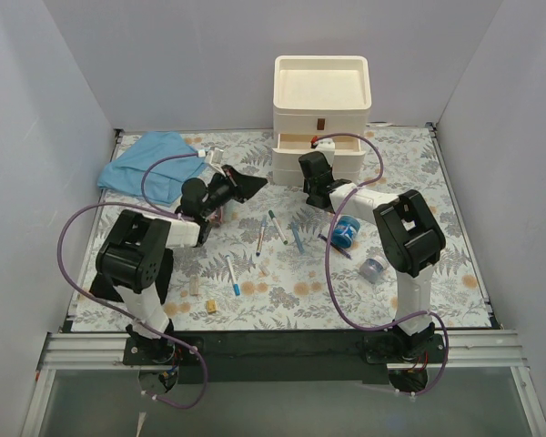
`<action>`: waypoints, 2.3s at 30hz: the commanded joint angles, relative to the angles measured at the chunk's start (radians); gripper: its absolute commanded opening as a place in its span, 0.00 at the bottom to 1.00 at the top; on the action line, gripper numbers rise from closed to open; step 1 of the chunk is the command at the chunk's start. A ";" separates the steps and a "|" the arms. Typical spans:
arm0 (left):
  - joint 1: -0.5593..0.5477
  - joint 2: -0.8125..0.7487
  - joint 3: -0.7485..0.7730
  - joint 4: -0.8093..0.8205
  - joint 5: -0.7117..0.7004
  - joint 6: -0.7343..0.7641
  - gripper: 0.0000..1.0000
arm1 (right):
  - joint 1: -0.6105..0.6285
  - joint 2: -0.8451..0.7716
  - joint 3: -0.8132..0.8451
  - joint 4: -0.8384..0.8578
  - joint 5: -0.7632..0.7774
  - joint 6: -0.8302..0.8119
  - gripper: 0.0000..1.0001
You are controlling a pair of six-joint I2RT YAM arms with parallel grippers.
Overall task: Sort the stationery into containers
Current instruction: Open the drawer in the storage box.
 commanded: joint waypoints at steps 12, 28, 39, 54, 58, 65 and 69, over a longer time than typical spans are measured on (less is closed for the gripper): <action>-0.036 0.459 0.502 -0.004 0.050 -0.115 0.00 | -0.018 -0.042 0.021 0.043 -0.003 -0.020 0.01; -0.058 0.667 0.880 -0.059 0.058 -0.166 0.00 | -0.016 -0.059 -0.009 0.012 -0.040 0.011 0.01; -0.090 0.786 1.102 -0.163 0.049 -0.166 0.00 | -0.001 -0.060 -0.006 -0.009 -0.017 0.019 0.01; -0.119 0.768 0.987 -0.097 0.049 -0.166 0.00 | -0.038 -0.045 -0.035 0.015 -0.020 0.025 0.01; -0.122 0.745 0.932 -0.065 0.058 -0.172 0.00 | -0.050 -0.027 -0.023 0.017 -0.025 0.026 0.01; -0.125 0.701 0.822 0.010 0.075 -0.189 0.00 | -0.055 -0.010 -0.031 0.021 -0.036 0.034 0.01; -0.127 0.632 0.684 0.178 0.063 -0.264 0.00 | -0.058 -0.005 -0.052 0.020 -0.036 0.059 0.01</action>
